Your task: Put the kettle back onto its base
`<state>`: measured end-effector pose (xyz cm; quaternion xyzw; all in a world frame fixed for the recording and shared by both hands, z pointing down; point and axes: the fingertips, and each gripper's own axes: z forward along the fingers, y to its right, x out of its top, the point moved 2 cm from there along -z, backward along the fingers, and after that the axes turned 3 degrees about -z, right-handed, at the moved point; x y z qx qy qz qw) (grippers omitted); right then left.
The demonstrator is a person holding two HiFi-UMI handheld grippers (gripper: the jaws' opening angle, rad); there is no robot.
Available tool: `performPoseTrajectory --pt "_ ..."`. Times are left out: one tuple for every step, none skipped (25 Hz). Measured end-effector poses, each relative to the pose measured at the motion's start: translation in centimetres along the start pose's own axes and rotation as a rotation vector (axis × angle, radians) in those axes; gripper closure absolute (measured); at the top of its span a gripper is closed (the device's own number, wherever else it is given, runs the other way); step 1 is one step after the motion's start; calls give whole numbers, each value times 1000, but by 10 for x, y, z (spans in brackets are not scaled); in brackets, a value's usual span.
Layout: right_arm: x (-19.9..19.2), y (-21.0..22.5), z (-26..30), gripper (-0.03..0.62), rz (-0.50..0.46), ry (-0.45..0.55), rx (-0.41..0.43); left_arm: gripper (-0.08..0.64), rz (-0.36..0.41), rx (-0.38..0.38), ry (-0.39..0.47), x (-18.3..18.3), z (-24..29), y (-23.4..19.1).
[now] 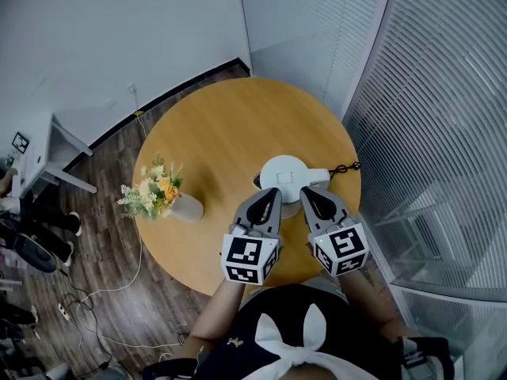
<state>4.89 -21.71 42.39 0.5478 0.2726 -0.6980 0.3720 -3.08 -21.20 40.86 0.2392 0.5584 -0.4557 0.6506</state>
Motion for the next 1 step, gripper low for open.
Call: performPoseTrajectory --pt "0 0 0 571 -1 0 1 535 -1 1 -1 0 0 0"
